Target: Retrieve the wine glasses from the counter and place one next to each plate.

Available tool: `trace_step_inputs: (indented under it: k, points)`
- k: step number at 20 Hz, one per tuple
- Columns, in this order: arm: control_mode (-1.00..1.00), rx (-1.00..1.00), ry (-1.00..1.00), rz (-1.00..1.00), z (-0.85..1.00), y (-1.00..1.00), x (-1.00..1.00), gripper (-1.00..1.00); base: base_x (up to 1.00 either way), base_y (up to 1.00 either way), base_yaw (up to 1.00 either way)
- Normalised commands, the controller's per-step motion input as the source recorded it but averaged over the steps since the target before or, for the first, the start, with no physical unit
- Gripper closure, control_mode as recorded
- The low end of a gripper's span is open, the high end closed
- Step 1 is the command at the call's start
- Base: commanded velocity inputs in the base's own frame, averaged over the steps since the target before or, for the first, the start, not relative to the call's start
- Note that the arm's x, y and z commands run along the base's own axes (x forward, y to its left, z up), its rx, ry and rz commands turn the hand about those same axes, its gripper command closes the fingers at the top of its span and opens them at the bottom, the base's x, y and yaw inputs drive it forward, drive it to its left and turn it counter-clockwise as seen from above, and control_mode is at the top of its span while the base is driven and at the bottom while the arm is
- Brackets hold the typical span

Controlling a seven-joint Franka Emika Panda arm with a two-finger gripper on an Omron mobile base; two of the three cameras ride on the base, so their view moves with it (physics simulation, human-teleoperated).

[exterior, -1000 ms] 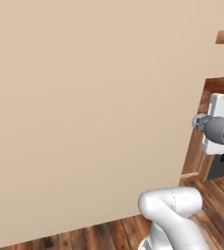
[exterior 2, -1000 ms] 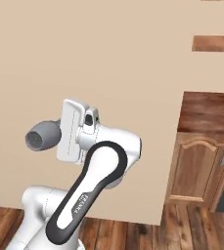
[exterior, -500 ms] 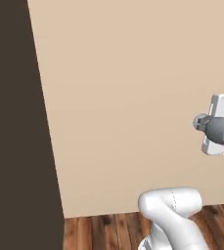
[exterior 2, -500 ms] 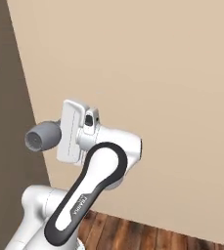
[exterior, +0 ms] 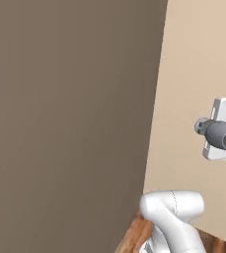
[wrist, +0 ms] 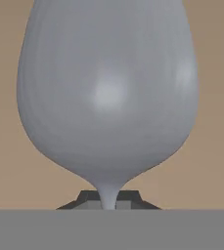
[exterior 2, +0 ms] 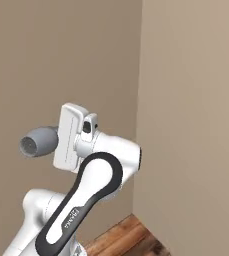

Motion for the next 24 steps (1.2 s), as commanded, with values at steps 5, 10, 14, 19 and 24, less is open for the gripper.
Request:
trace_step_inputs:
  k: [5, 10, 14, 19, 24]
  points:
    - [1.0, 0.0, 0.0, 0.0, 0.0, 0.0, 0.0, 1.0, 0.0, 0.0, 1.0]
    - [1.0, 0.0, 0.0, 0.0, 0.0, 0.0, 0.0, 1.0, 0.0, 0.0, 1.0]
    - [1.0, 0.0, 0.0, 0.0, 0.0, 0.0, 0.0, 1.0, 0.0, 0.0, 1.0]
    - [1.0, 0.0, 0.0, 0.0, 0.0, 0.0, 0.0, 1.0, 0.0, 0.0, 1.0]
    - [1.0, 0.0, 0.0, 0.0, 0.0, 0.0, 0.0, 1.0, 0.0, 0.0, 1.0]
